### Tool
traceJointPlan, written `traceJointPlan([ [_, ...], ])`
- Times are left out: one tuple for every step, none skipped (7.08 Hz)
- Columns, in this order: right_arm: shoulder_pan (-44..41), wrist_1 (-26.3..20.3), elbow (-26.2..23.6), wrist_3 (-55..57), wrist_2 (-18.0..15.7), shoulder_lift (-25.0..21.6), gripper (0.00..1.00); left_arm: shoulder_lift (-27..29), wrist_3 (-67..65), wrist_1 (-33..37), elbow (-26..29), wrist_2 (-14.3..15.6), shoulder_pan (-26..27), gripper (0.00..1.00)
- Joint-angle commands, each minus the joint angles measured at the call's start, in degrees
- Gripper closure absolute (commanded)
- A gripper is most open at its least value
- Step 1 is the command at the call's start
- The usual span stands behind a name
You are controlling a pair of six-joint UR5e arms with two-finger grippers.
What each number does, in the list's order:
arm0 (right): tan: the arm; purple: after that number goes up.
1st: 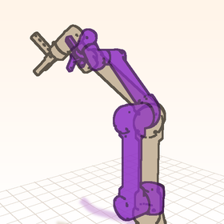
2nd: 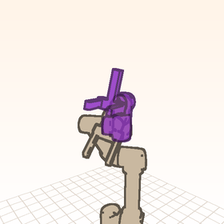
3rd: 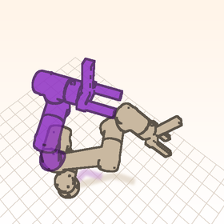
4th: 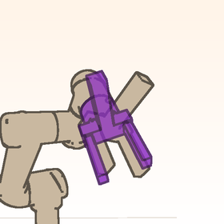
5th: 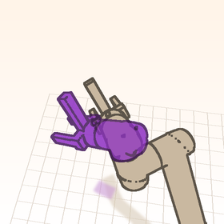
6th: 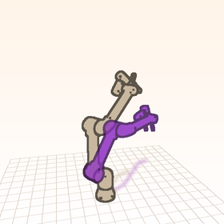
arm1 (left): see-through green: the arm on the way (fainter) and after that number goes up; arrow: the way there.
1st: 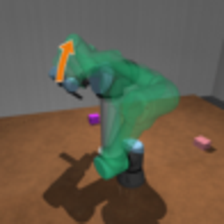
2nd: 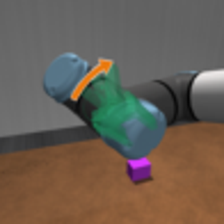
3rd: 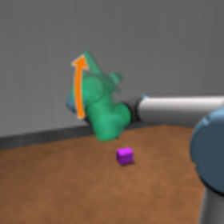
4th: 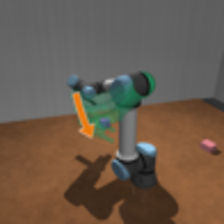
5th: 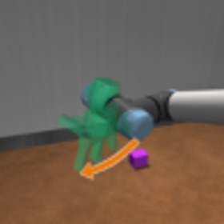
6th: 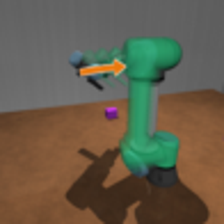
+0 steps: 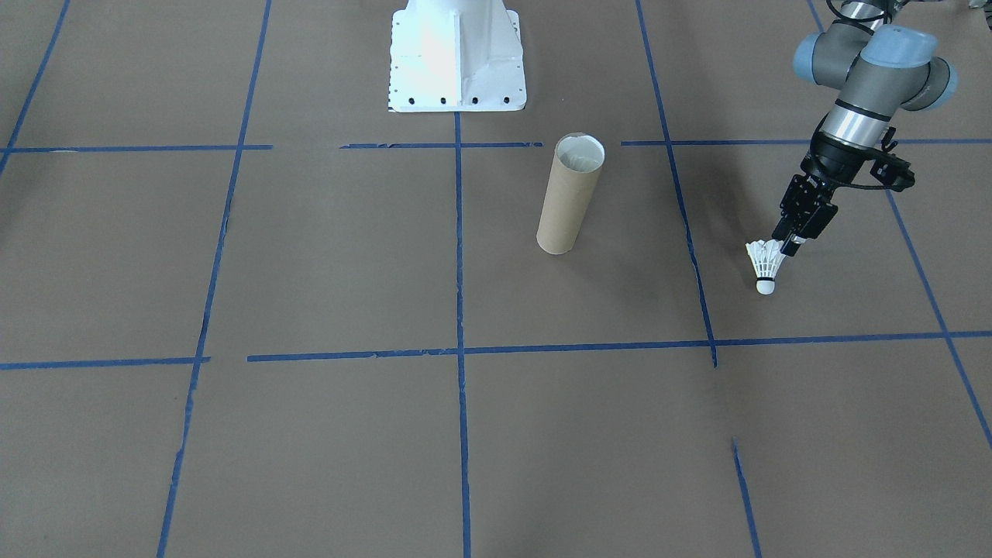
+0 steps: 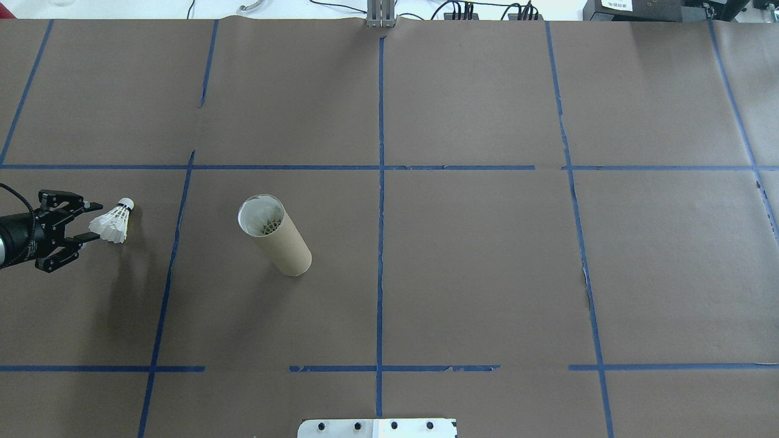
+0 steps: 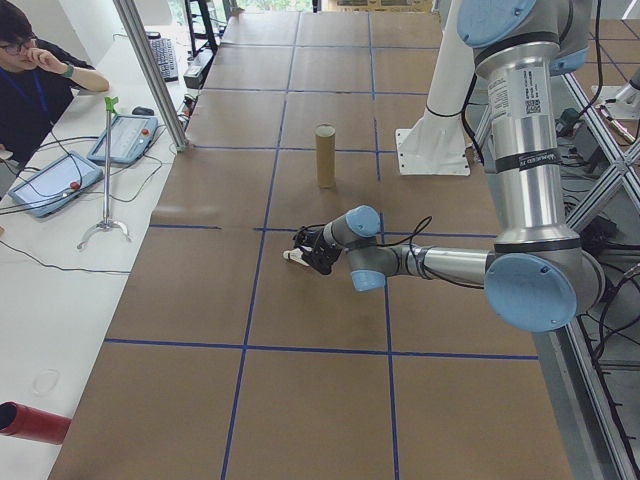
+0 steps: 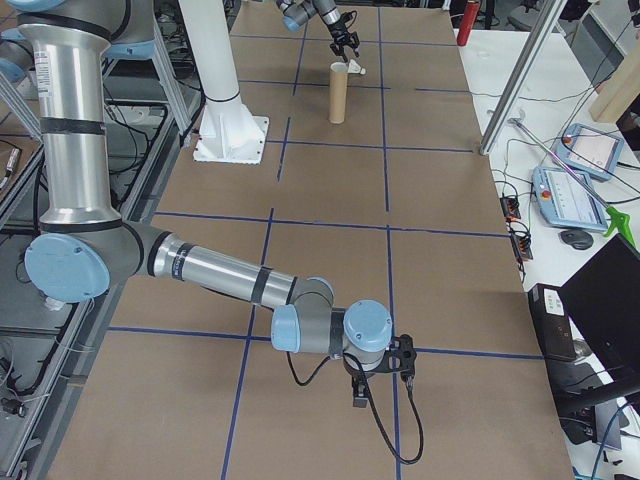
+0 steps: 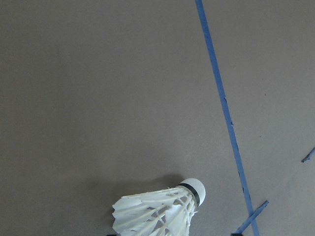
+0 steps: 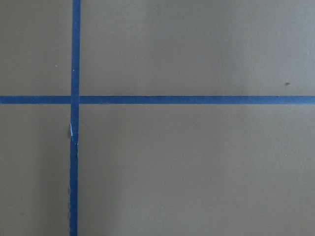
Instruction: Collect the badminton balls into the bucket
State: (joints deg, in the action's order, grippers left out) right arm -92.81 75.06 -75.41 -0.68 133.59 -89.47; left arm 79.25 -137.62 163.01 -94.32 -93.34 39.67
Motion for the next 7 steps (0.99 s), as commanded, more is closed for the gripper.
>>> traceJointPlan([
  [0.00, 0.00, 0.00, -0.02, 0.00, 0.00, 0.00, 0.55, -1.50, 0.03, 0.01, 0.00, -0.03, 0.67],
  [0.00, 0.00, 0.08, 0.06, 0.00, 0.00, 0.00, 0.56, -1.51, 0.03, -0.34, 0.00, -0.03, 1.00],
  [0.00, 0.00, 0.09, 0.06, 0.00, 0.00, 0.00, 0.56, -0.99, 0.11, -0.60, -0.09, -0.03, 1.00],
  [0.00, 0.00, 0.09, -0.02, 0.00, 0.00, 0.00, 0.56, -0.72, 0.11, -0.87, -0.53, 0.06, 1.00],
  [0.00, 0.00, 0.00, 0.06, 0.00, 0.00, 0.00, 0.38, 0.41, 0.03, -2.00, -1.40, 0.23, 1.00],
  [0.00, 0.00, 0.00, -0.02, 0.00, 0.00, 0.00, 0.21, 6.77, 0.03, -2.79, -6.37, 0.76, 1.00],
  [0.00, 0.00, 0.00, -0.02, 0.00, 0.00, 0.00, -0.23, 12.14, -0.06, -3.76, -12.16, 0.93, 1.00],
])
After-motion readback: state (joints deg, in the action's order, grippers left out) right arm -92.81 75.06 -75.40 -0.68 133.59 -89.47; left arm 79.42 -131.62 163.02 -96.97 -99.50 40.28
